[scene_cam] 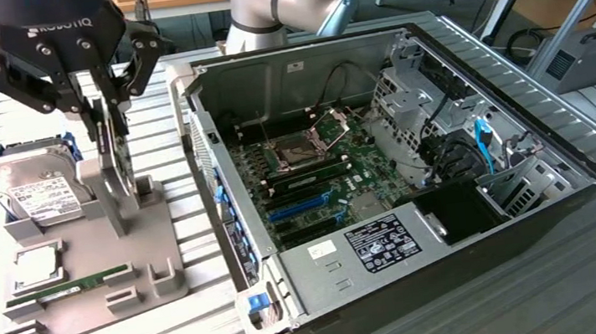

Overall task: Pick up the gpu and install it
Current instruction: 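Pick up the gpu and move the gpu toward the slot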

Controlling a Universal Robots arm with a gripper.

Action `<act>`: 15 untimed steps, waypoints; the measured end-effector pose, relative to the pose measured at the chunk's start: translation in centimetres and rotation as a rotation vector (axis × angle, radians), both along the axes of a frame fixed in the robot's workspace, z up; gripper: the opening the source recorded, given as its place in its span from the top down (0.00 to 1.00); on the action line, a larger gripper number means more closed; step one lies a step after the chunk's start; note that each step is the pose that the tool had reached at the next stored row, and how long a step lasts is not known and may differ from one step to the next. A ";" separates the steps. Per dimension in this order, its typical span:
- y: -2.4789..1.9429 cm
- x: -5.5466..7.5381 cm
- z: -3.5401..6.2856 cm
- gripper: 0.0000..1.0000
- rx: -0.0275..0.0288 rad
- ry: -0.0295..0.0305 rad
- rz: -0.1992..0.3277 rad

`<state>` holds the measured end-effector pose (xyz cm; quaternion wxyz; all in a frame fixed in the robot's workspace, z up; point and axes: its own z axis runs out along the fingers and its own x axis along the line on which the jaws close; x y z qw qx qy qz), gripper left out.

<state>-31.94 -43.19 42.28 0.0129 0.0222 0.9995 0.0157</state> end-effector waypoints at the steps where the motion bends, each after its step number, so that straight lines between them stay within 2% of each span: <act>1: 0.00 0.0 0.20 0.73 -0.0001 0.0001 0.000; 4: 0.00 0.0 0.80 0.73 0.0000 0.0000 0.000; 15: 0.00 0.0 0.85 0.73 -0.0001 0.0001 0.000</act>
